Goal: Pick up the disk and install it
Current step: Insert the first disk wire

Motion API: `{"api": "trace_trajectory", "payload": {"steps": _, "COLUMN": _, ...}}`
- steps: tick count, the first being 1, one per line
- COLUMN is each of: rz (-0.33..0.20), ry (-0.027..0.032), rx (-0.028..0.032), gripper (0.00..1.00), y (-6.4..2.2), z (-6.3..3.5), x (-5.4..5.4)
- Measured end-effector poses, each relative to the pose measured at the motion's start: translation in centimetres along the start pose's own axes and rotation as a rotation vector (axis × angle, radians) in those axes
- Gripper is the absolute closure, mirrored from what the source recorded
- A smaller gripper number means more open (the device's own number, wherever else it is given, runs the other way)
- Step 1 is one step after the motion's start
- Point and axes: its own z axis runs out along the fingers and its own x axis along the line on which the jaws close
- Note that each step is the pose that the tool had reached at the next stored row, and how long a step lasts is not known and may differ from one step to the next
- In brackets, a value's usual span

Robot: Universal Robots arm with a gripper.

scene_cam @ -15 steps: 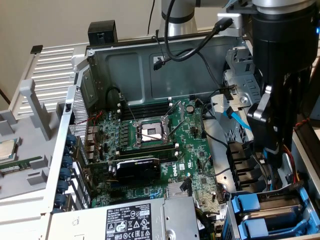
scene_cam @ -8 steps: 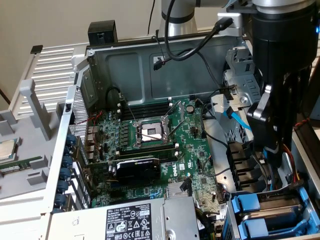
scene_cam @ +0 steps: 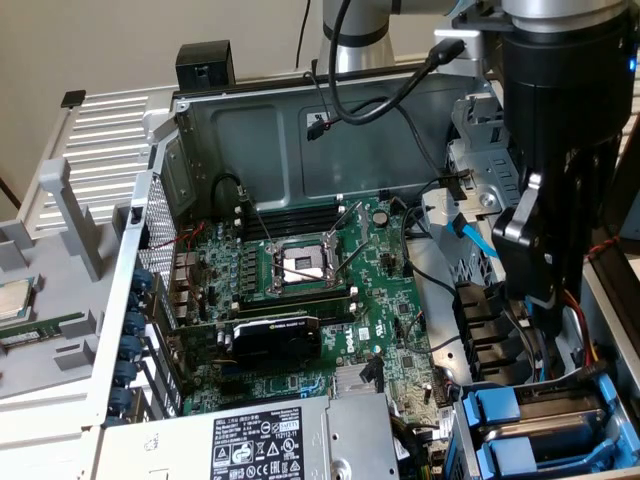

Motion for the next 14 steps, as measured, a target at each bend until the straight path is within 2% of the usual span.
{"api": "trace_trajectory", "payload": {"steps": 14, "rz": 0.0, "ry": -0.0013, "rx": 0.0012, "gripper": 0.65, "y": 0.1, "z": -0.02, "x": -0.06}}
